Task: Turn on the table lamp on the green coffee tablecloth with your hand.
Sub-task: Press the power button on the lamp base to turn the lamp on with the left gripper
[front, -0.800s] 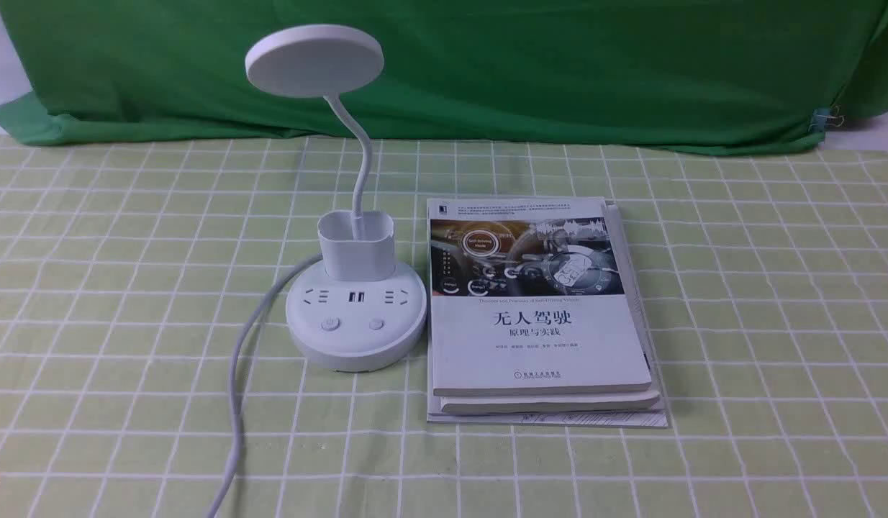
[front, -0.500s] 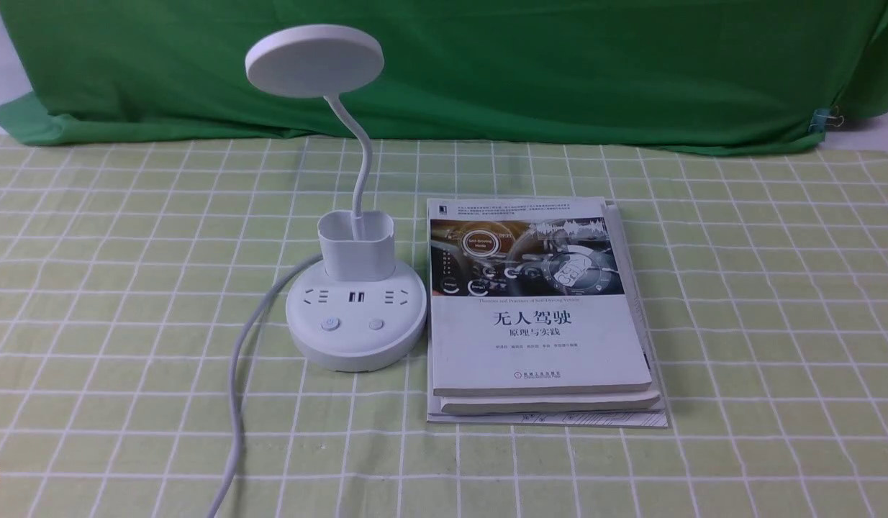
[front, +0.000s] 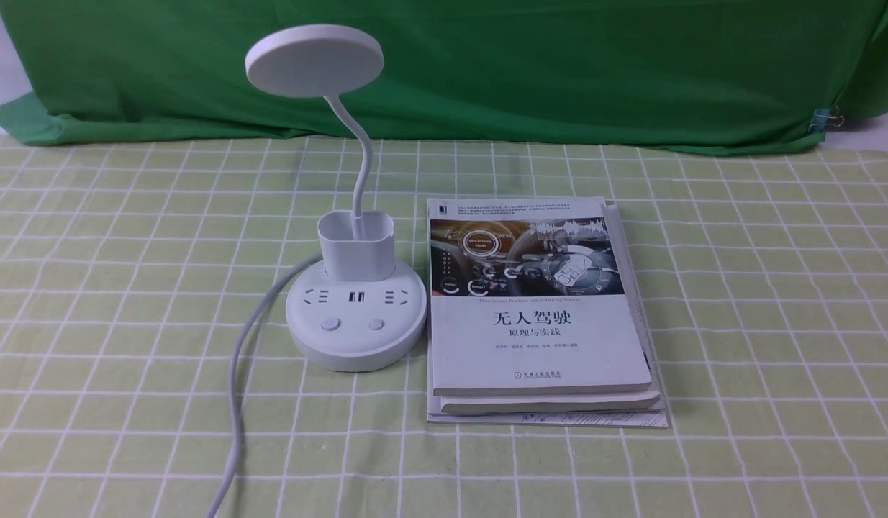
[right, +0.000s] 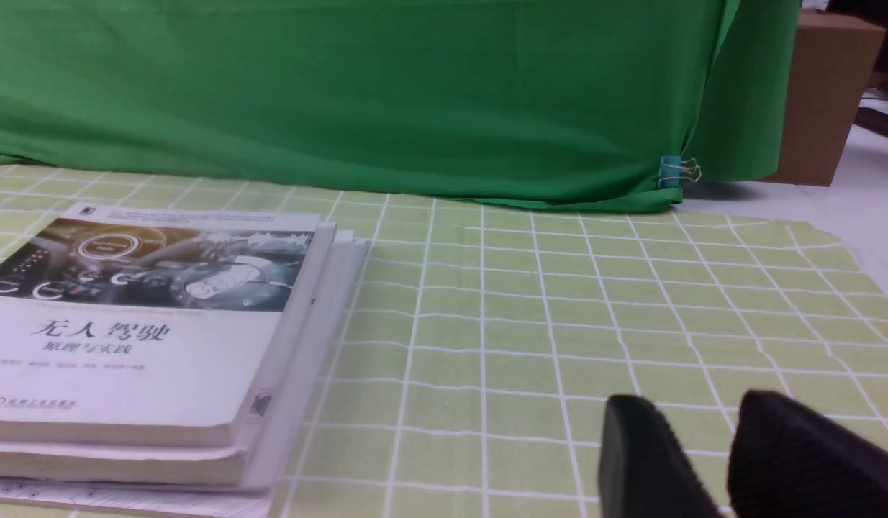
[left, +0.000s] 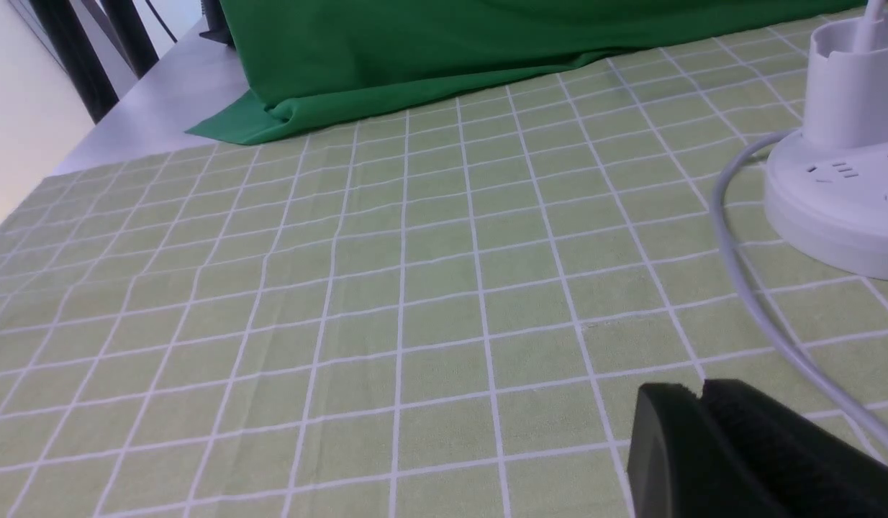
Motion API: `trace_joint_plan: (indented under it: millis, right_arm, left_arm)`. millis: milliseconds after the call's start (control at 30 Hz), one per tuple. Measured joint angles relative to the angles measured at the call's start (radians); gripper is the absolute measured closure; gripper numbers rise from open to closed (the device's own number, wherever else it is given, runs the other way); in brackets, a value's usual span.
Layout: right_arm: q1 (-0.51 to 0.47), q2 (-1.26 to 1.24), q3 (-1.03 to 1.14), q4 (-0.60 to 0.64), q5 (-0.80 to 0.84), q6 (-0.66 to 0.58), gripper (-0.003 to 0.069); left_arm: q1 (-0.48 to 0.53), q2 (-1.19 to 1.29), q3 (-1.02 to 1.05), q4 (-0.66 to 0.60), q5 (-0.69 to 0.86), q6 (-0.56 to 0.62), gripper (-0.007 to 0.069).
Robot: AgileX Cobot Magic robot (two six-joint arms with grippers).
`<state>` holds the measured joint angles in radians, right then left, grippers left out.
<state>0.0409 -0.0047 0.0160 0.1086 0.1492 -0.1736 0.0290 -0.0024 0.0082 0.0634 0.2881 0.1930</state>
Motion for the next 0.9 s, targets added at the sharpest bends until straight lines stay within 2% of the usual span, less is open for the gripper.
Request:
trace_joint_plan:
  millis: [400,667,900]
  right_arm:
    - [0.0,0.0,0.0,-0.001,0.0,0.0,0.0414]
    - [0.0,0.0,0.0,-0.001,0.0,0.0,0.0414]
    - [0.0,0.0,0.0,-0.002,0.0,0.0,0.0414]
  left_arm:
    - [0.0,0.0,0.0,-0.003,-0.004,0.0,0.0601]
    - [0.0,0.0,0.0,-0.077,-0.152,0.0,0.0601]
    - [0.0,0.0,0.0,-0.094,-0.255,0.0,0.0601]
